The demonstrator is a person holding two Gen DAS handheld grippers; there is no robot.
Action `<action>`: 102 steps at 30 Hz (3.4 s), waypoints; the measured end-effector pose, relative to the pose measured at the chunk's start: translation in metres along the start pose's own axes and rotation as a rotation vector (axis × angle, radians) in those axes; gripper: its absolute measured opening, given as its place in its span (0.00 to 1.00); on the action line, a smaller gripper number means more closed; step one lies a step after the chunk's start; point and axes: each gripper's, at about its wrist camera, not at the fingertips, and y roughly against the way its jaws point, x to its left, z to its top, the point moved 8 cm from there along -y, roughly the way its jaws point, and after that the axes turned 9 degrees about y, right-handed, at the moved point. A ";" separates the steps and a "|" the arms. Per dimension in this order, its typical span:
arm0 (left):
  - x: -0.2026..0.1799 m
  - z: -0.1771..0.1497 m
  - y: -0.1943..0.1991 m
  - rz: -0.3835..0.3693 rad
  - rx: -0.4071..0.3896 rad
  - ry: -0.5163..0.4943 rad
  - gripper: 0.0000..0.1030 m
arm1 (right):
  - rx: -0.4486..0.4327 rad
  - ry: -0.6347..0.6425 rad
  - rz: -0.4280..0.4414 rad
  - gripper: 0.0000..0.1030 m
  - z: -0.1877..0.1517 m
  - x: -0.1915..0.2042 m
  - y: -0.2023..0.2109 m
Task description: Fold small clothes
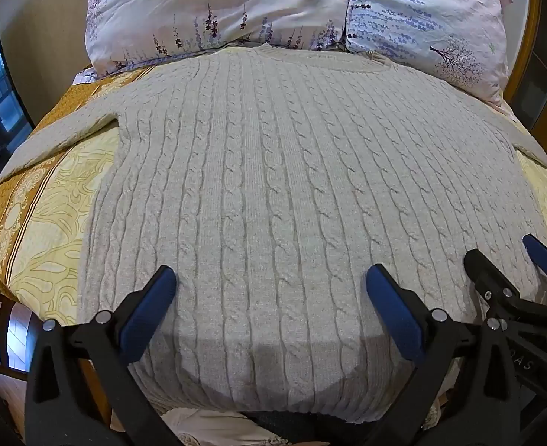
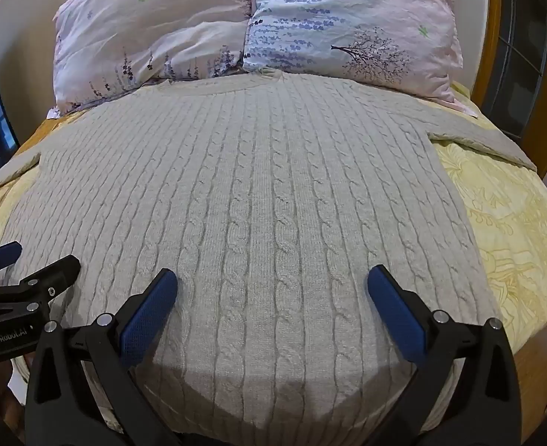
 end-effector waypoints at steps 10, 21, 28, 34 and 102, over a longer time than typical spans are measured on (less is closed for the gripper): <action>0.000 0.000 0.000 0.001 0.001 0.000 0.98 | -0.002 0.001 -0.002 0.99 0.000 0.000 0.000; 0.000 0.000 0.000 0.000 0.000 -0.001 0.98 | -0.003 0.001 -0.001 0.99 0.000 0.000 0.000; 0.000 0.000 0.000 0.000 -0.001 -0.001 0.98 | -0.003 0.001 -0.001 0.99 0.000 0.000 0.000; 0.000 0.000 0.000 0.000 -0.001 -0.001 0.98 | -0.003 0.001 -0.001 0.99 0.000 0.000 0.000; 0.006 0.018 -0.009 -0.027 -0.003 -0.033 0.98 | -0.040 0.024 0.168 0.99 0.024 -0.034 -0.005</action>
